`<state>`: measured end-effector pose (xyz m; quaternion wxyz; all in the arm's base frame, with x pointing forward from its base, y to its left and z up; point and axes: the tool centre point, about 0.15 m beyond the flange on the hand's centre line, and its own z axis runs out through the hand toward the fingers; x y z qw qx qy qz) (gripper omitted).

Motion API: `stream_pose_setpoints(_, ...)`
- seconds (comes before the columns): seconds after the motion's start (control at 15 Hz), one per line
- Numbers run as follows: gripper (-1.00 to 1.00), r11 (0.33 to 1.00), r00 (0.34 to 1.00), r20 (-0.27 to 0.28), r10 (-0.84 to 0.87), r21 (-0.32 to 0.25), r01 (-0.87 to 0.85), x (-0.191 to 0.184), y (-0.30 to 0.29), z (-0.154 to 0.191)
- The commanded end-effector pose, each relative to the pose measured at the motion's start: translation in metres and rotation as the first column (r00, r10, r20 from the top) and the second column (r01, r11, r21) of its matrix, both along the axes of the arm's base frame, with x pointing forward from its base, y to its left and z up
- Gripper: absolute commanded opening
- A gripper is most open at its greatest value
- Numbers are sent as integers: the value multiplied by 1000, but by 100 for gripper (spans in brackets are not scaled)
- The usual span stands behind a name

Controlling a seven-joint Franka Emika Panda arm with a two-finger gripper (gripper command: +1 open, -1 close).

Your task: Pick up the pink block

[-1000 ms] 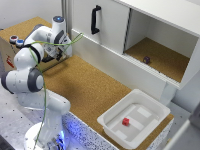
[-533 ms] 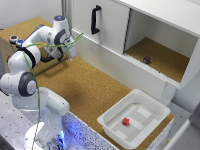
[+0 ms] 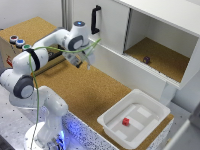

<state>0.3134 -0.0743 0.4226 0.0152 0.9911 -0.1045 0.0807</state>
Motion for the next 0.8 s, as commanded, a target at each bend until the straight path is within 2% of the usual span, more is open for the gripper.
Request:
stream_pose_setpoints(0.0,100,1000,998,57,8,30,-10,-32,-106,-23)
stream_pose_setpoints(0.4,100,984,984,-16,-176,-22,175,-34,-216,-29)
stream_pose_setpoints(0.47,100,982,982,-19,-186,-33,186,-30,-233,-32)
stream_pose_setpoints(0.53,100,981,980,-36,-194,-16,194,-23,-255,-37)
stream_pose_setpoints(0.6,100,982,981,-35,-189,-30,188,-15,-274,-42)
stream_pose_setpoints(0.67,100,985,984,-48,-172,-11,171,-8,-294,-47)
stream_pose_setpoints(0.73,100,992,990,-55,-127,-22,126,1,-312,-55)
